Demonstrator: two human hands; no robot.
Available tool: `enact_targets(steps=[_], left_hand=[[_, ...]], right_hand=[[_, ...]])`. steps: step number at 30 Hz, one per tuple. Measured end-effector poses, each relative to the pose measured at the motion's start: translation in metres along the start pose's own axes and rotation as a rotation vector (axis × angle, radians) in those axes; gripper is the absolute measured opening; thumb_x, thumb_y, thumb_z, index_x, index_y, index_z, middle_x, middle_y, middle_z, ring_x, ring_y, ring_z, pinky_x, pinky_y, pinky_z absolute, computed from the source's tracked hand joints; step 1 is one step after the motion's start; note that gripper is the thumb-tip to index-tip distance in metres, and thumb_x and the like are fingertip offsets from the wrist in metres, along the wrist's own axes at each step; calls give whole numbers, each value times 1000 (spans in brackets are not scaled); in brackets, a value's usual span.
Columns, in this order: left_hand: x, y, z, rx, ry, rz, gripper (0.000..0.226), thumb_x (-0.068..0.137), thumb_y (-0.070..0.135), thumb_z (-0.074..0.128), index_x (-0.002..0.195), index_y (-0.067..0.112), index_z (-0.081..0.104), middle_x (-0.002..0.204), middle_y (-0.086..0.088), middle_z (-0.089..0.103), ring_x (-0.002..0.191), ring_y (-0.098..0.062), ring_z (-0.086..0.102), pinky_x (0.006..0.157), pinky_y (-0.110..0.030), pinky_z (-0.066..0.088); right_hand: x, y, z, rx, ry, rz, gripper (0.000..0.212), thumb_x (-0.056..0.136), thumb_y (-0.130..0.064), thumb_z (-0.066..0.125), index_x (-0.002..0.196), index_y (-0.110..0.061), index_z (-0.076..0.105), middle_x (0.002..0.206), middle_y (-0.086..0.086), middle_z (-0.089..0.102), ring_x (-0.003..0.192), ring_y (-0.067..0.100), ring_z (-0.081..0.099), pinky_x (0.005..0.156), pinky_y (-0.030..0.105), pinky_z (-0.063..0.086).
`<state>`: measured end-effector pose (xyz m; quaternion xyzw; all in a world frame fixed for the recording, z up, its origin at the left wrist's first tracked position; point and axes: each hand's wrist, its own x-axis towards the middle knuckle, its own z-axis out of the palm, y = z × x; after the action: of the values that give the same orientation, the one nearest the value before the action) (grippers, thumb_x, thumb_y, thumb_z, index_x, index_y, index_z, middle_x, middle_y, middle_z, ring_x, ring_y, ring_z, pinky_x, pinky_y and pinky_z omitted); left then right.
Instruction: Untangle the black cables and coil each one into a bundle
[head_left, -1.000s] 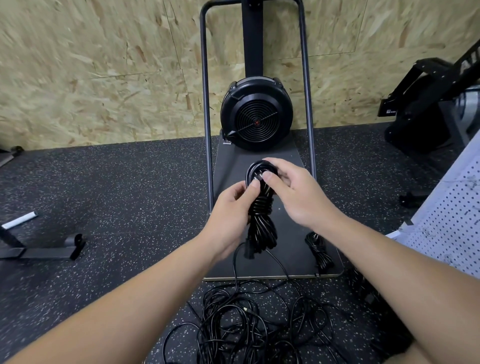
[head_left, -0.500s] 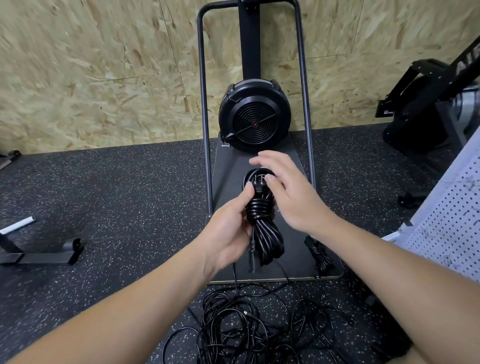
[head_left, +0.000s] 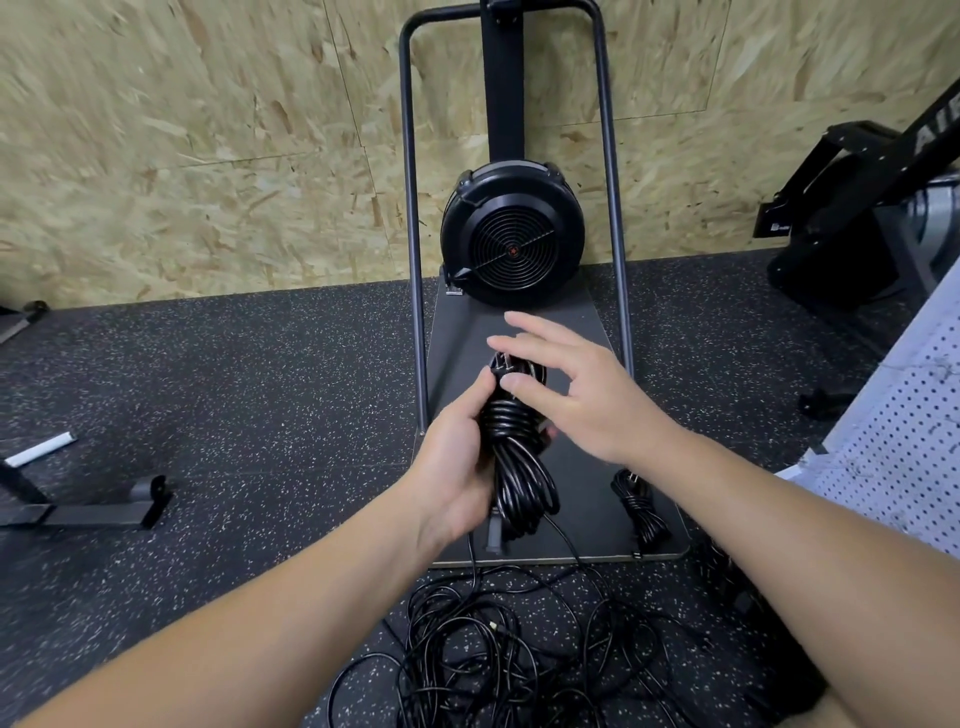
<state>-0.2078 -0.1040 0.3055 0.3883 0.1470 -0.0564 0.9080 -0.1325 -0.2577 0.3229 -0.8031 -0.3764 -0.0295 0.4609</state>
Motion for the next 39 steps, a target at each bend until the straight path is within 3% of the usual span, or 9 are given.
enact_targets(steps=[6, 8, 11, 13, 16, 20, 26, 34, 39], left_hand=[[-1, -2, 1, 58, 40, -39, 53, 113, 50, 53, 140, 8, 70, 124, -24, 74, 109, -40, 74, 114, -60, 53], [-3, 1, 4, 87, 57, -15, 55, 115, 51, 48, 143, 8, 67, 122, -26, 75, 101, -39, 76, 113, -61, 53], [-8, 3, 11, 189, 50, 12, 58, 115, 56, 41, 136, 10, 69, 127, -26, 75, 101, -36, 76, 102, -60, 57], [-12, 2, 14, 288, 16, 45, 62, 114, 62, 39, 127, 12, 74, 117, -20, 78, 99, -33, 75, 89, -52, 62], [-20, -4, 18, 518, 3, 129, 72, 108, 72, 42, 112, 9, 77, 93, -17, 73, 75, -25, 66, 66, -34, 54], [-17, -13, 15, 573, -101, 181, 70, 112, 64, 45, 138, 0, 57, 101, -16, 69, 76, -26, 62, 62, -31, 51], [-19, -11, 5, 598, -195, 146, 39, 114, 35, 56, 138, 4, 55, 109, -20, 70, 84, -32, 70, 70, -36, 56], [-24, -13, -1, 873, -232, 261, 23, 114, 22, 59, 133, 14, 51, 103, -17, 72, 83, -34, 76, 76, -50, 64], [-16, -21, -7, 1271, -97, 426, 29, 111, 42, 59, 128, 27, 41, 85, -1, 78, 80, -20, 81, 86, -54, 62]], right_hand=[[-2, 0, -6, -45, -70, -36, 37, 106, -29, 74, 142, -35, 74, 168, -28, 40, 153, -2, 40, 120, 50, 48], [-4, -5, -5, -15, -81, -66, 31, 107, -21, 71, 137, -26, 77, 164, -26, 47, 145, -2, 51, 104, 50, 60], [-8, -12, 0, -93, -47, -104, 22, 112, -17, 61, 129, -18, 75, 152, -20, 56, 122, -4, 61, 93, 44, 63], [-8, -11, -1, -118, -34, -99, 20, 114, -16, 54, 125, -17, 70, 146, -15, 57, 120, -3, 61, 88, 34, 61], [-7, -15, -10, -8, -31, 18, 19, 115, -18, 50, 124, -20, 68, 131, -9, 63, 87, -2, 69, 64, 33, 61], [-2, -14, -21, -13, -44, 77, 18, 114, -24, 54, 114, -26, 71, 103, -9, 74, 67, 22, 74, 65, 51, 62], [-6, -17, -28, 67, -117, 101, 21, 116, -24, 50, 114, -21, 71, 91, -2, 76, 54, 30, 70, 61, 52, 61], [-5, -13, -24, -4, -73, 26, 21, 112, -22, 58, 101, -24, 76, 99, -7, 79, 93, 16, 75, 91, 49, 58], [-4, -6, -20, -40, -19, 19, 19, 106, -31, 63, 100, -23, 79, 91, -3, 80, 87, 21, 75, 85, 50, 58]])
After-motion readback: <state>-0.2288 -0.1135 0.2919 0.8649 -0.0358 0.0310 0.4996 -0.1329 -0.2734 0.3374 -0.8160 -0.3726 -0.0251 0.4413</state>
